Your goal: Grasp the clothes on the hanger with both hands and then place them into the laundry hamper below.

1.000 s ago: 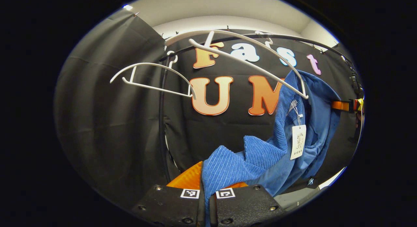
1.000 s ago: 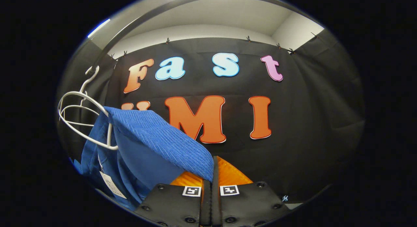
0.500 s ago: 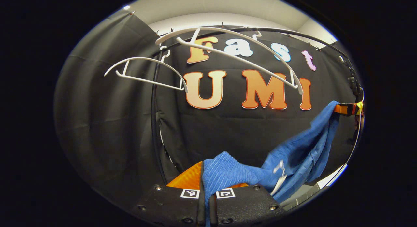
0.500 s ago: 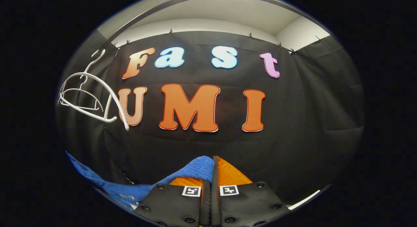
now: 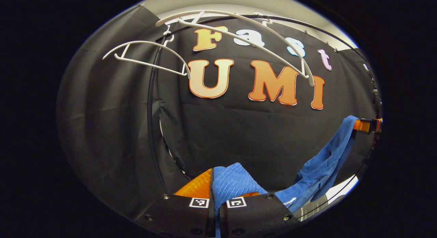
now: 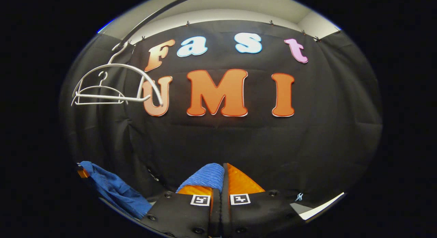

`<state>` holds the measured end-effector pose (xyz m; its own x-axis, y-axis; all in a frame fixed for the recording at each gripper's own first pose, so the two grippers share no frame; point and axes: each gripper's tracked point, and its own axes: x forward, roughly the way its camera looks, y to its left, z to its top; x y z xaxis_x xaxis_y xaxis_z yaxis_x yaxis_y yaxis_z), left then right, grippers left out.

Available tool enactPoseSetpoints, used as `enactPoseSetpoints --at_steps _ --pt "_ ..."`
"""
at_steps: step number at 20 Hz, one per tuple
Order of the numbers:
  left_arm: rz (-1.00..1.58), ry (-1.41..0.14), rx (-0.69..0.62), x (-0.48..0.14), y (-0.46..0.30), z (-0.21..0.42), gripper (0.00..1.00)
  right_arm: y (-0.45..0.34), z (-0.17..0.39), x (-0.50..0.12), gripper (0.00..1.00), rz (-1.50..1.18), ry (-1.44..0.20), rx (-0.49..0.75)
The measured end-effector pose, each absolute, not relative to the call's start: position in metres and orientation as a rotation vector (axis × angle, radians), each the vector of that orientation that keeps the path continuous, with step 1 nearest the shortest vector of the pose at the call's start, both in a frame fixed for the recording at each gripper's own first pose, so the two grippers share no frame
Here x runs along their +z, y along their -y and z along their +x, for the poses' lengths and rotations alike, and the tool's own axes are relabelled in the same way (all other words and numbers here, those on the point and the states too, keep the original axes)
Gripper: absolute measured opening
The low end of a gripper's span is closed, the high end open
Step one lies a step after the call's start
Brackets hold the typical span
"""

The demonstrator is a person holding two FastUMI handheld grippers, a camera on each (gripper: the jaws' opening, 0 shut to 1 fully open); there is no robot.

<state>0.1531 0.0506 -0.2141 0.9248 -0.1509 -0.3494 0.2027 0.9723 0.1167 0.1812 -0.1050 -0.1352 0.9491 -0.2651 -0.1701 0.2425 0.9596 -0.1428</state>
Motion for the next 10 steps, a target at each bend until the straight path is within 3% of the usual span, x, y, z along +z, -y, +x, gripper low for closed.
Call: enactPoseSetpoints --at_steps 6,10 --pt "0.133 -0.495 -0.28 -0.282 -0.002 0.151 0.07 0.022 0.187 -0.227 0.08 -0.112 -0.379 -0.045" --pt "0.135 -0.647 -0.308 -0.344 0.01 0.123 0.05 -0.013 0.179 -0.309 0.08 -0.071 -0.552 0.033"
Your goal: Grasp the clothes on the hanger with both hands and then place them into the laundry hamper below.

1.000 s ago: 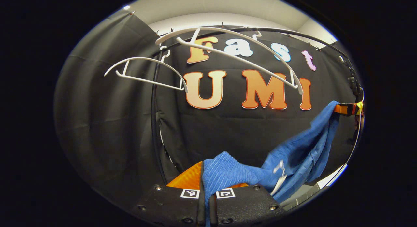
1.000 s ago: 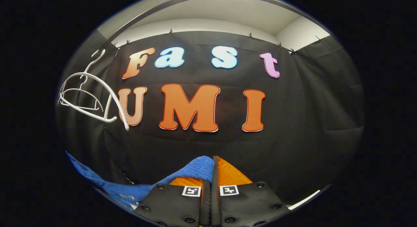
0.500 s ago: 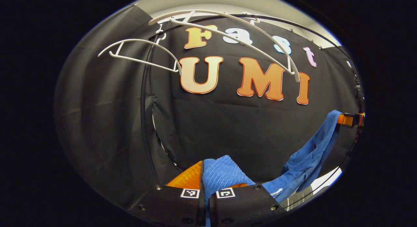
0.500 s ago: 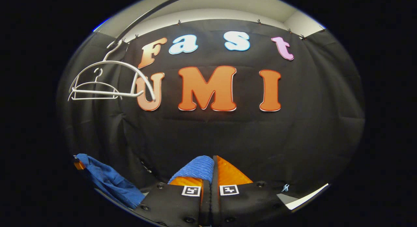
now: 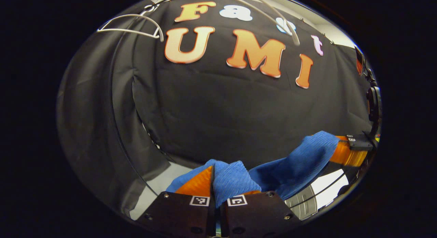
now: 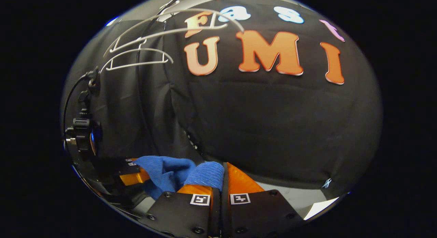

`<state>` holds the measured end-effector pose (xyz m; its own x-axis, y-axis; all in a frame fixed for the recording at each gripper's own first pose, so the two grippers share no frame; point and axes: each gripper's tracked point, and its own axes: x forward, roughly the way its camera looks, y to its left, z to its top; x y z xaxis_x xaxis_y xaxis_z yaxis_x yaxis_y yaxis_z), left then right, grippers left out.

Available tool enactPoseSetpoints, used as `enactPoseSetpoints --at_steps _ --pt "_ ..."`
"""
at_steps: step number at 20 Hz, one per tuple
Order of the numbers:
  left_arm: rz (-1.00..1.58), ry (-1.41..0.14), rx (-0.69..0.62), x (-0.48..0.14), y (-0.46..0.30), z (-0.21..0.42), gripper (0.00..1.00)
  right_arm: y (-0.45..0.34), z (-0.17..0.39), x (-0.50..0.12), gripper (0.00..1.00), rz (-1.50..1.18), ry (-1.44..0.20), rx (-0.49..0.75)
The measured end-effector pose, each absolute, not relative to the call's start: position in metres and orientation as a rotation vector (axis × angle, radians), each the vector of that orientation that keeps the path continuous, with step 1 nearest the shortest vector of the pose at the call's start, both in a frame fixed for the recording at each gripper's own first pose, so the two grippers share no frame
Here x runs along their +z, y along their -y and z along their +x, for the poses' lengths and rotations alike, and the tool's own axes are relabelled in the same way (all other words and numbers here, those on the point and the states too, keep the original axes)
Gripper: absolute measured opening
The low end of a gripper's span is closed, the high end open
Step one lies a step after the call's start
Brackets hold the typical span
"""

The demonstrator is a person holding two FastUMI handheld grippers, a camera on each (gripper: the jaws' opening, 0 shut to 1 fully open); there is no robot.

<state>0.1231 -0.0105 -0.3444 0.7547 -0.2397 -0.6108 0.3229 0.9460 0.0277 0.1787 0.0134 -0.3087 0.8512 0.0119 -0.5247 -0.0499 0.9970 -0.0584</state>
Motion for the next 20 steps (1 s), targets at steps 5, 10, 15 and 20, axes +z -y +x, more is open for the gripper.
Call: enactPoseSetpoints --at_steps 5,10,15,20 --pt "0.091 -0.892 -0.367 -0.422 0.017 0.07 0.05 -0.022 0.143 -0.409 0.1 0.025 -0.821 0.017" --pt "0.001 -1.05 -0.278 -0.456 0.003 0.029 0.06 -0.016 0.103 -0.449 0.07 0.078 -0.935 -0.03" --pt "0.037 -1.164 -0.256 -0.47 -0.013 0.002 0.12 -0.007 0.08 -0.47 0.16 0.106 -1.002 -0.06" --pt "0.042 -1.162 -0.194 -0.474 -0.024 -0.004 0.29 -0.01 0.052 -0.481 0.51 0.132 -1.047 -0.051"
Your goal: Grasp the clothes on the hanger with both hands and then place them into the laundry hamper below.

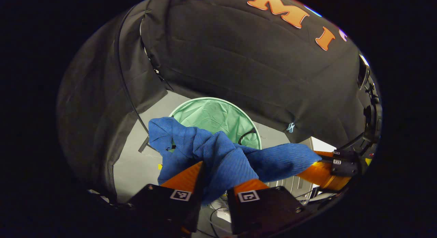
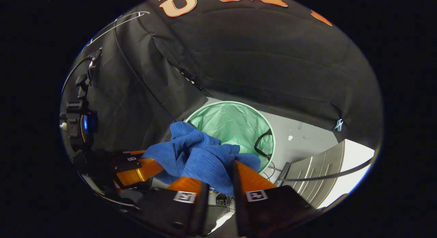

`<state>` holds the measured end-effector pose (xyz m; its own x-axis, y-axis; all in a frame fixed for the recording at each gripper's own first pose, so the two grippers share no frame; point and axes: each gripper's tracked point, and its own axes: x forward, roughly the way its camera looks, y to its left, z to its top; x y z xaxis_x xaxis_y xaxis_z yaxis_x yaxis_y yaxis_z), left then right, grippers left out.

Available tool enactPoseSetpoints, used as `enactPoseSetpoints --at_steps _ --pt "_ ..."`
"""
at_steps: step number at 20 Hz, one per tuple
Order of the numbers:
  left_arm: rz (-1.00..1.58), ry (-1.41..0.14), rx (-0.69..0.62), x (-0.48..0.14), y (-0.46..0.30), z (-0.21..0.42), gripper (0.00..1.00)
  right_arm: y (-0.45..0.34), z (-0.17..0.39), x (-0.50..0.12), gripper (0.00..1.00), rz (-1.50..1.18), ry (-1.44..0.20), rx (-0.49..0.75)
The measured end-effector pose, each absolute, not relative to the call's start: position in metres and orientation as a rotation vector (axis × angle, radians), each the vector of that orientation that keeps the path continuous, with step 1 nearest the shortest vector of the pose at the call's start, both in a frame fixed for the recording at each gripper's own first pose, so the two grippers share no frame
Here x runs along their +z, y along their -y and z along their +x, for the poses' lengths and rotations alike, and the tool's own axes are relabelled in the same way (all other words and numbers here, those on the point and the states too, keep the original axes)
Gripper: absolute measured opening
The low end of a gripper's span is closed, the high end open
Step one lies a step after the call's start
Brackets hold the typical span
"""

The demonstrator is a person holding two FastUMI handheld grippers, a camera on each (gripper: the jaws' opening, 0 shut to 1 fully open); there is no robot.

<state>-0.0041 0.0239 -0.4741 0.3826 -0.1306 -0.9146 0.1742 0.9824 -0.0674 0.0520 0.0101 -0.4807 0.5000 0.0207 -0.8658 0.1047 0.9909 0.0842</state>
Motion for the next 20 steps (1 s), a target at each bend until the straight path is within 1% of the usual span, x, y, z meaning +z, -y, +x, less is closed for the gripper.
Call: enactPoseSetpoints --at_steps 2,3,4,7,13,20 --pt "0.054 -1.163 -0.153 -0.478 -0.035 -0.01 0.76 -0.011 0.041 -0.483 1.0 0.138 -1.052 -0.052" --pt "0.059 -1.166 -0.132 -0.474 -0.043 -0.016 1.0 -0.009 0.036 -0.485 0.94 0.141 -1.056 -0.056" --pt "0.053 -1.172 -0.124 -0.474 -0.046 -0.02 0.97 -0.008 0.031 -0.487 0.99 0.146 -1.058 -0.062" --pt "0.032 -1.159 -0.11 -0.473 -0.045 -0.019 0.97 -0.01 0.024 -0.487 0.99 0.162 -1.056 -0.076" --pt "0.06 -1.135 -0.137 -0.465 -0.05 -0.021 0.98 -0.018 0.034 -0.476 0.99 0.16 -1.03 -0.071" --pt "0.06 -1.044 -0.142 -0.446 -0.047 -0.006 0.97 -0.025 0.043 -0.454 0.99 0.167 -0.968 -0.065"
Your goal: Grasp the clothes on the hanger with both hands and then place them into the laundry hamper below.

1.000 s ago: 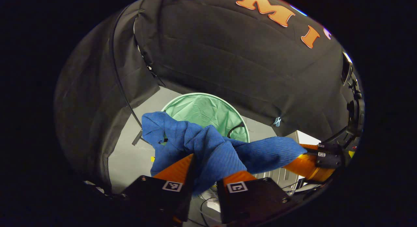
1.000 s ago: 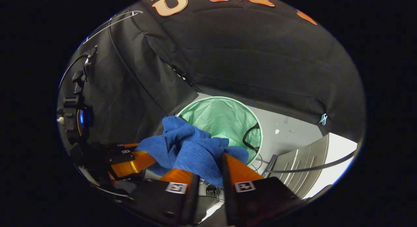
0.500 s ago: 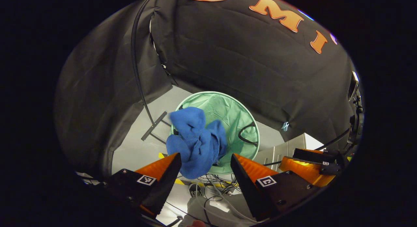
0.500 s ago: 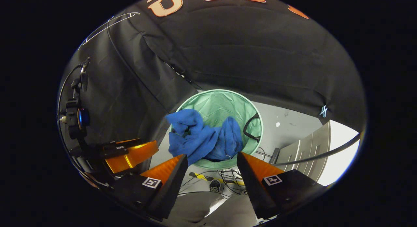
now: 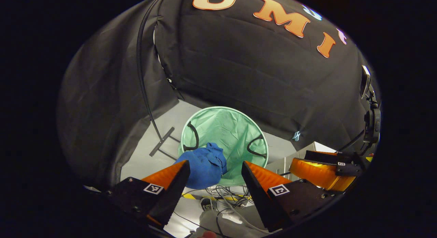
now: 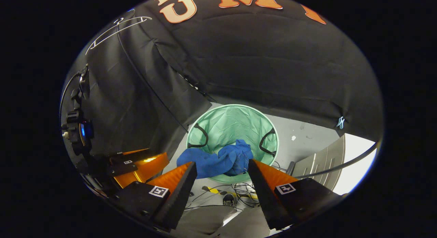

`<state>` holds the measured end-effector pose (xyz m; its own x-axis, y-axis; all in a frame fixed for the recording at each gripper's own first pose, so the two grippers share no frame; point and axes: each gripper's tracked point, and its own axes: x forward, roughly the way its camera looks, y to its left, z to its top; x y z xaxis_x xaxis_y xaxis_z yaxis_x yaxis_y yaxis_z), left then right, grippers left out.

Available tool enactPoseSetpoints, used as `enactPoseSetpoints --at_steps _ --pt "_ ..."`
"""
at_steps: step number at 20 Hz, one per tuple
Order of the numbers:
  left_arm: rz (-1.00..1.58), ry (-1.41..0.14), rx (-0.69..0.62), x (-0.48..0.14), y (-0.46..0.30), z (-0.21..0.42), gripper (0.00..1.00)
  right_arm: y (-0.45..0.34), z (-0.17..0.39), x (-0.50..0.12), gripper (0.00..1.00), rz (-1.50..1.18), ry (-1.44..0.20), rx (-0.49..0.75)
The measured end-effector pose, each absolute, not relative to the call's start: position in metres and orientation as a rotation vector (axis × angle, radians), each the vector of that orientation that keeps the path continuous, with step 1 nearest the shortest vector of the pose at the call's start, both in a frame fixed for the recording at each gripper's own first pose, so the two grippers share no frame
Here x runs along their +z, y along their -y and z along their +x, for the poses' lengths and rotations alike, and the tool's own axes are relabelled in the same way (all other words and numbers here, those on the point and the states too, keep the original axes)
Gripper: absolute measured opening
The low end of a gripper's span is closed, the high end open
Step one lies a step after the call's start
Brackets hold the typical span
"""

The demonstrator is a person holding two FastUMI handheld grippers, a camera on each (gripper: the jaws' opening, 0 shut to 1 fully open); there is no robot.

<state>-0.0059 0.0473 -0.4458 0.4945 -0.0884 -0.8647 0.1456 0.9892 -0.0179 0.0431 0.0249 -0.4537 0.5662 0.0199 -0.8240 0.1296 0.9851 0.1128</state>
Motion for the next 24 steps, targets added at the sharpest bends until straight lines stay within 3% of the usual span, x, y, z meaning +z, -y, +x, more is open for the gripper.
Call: enactPoseSetpoints --at_steps 8,14,20,23,24 --pt "0.046 -0.827 -0.147 -0.378 -0.039 0.033 0.97 -0.026 0.075 -0.362 0.99 0.124 -0.752 -0.064" --pt "0.079 -0.58 -0.087 -0.283 -0.05 0.073 0.96 -0.021 0.095 -0.25 0.98 0.008 -0.501 -0.075" --pt "0.032 -0.356 -0.079 -0.19 -0.042 0.106 0.96 -0.03 0.098 -0.146 1.0 0.068 -0.259 -0.067" --pt "0.023 -0.221 -0.073 -0.141 -0.044 0.117 0.95 -0.022 0.091 -0.105 0.98 0.011 -0.173 -0.091" --pt "0.026 -0.192 -0.073 -0.129 -0.041 0.115 0.92 -0.02 0.087 -0.093 0.89 -0.005 -0.143 -0.1"
